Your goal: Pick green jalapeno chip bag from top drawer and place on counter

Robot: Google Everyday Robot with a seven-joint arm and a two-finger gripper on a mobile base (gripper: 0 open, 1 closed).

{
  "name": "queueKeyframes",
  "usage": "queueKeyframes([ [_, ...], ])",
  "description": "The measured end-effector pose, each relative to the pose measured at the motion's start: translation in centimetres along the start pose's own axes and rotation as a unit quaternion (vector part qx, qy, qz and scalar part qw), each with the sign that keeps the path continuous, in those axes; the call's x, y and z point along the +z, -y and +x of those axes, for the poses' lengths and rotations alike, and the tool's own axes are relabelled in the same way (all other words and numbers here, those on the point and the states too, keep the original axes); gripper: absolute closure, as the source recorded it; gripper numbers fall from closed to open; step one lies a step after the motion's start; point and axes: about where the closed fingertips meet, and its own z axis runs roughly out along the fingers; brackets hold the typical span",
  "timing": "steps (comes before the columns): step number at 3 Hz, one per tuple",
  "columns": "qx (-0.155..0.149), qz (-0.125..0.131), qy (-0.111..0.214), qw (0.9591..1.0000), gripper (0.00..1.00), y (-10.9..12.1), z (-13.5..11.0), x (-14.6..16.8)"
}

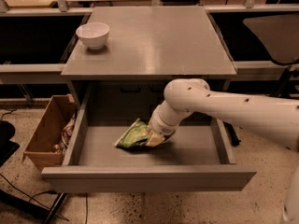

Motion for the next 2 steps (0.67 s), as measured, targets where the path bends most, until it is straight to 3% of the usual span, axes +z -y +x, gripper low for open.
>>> queueKeyframes([
  [1,-0.009,-0.007,0.006,0.9999,0.88,-0.4,-1.2,-1.8],
  [2,-0.025,0.002,0.008,0.9996,1.0,0.8,-3.7,-7.4],
])
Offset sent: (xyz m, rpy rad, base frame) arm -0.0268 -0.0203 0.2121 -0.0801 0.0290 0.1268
